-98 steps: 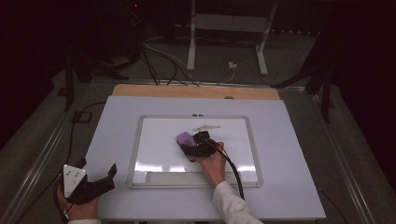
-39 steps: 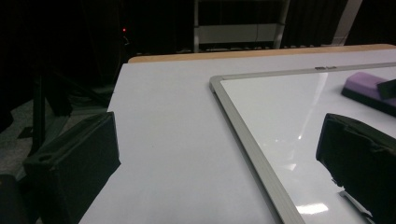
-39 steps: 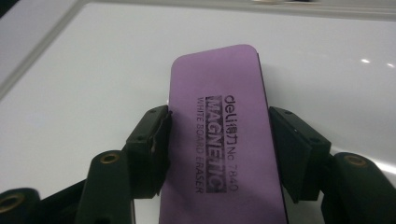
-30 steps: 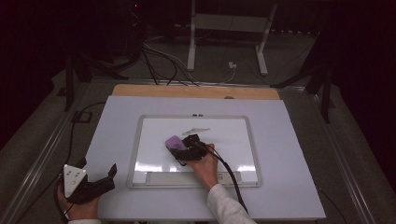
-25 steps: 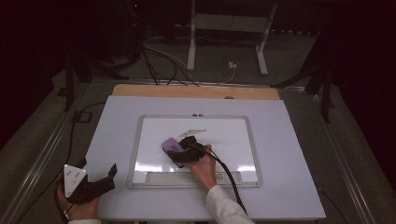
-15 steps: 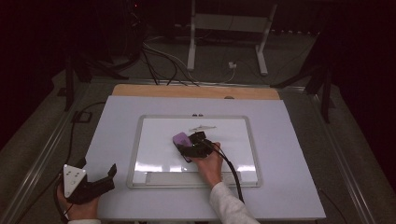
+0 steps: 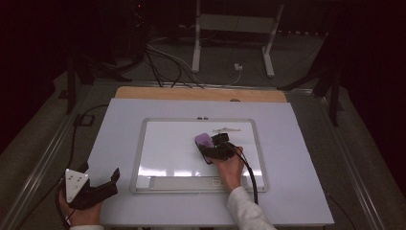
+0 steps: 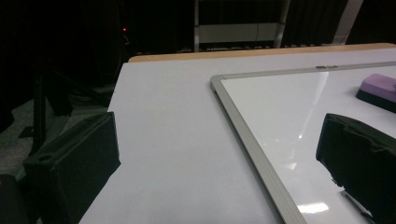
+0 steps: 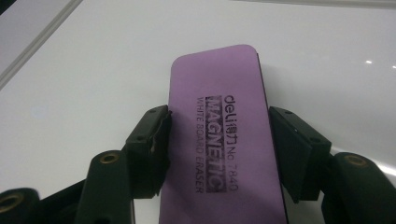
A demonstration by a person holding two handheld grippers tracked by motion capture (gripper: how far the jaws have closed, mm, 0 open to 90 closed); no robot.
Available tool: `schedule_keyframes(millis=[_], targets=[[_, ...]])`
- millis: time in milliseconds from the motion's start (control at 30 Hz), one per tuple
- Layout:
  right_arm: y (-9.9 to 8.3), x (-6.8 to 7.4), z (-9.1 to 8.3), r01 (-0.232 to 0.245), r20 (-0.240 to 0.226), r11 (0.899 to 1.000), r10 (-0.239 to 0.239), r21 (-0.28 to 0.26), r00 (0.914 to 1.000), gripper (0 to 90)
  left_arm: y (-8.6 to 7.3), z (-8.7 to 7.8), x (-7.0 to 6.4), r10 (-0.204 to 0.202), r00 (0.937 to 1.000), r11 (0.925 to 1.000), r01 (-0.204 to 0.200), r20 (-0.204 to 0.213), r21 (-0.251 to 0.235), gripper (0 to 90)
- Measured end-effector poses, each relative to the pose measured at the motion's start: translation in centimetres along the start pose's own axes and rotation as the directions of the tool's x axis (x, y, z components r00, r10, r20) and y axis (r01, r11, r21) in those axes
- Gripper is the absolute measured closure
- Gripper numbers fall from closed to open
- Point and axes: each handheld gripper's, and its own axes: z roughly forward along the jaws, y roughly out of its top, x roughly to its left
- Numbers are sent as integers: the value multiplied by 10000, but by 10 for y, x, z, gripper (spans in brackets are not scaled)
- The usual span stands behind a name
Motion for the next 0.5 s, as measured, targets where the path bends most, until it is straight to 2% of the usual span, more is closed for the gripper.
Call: schedule_keyframes(millis=[267, 500], targets=[[-7, -12, -12, 112, -152, 9998, -110, 149, 9998, 413, 0, -1, 0, 14, 10000, 10000, -14, -2, -25, 2], [-7, -16, -15, 300, -278, 9992, -293, 272, 9992, 391, 0, -1, 0, 7, 10000, 10000, -7, -11, -38, 2]])
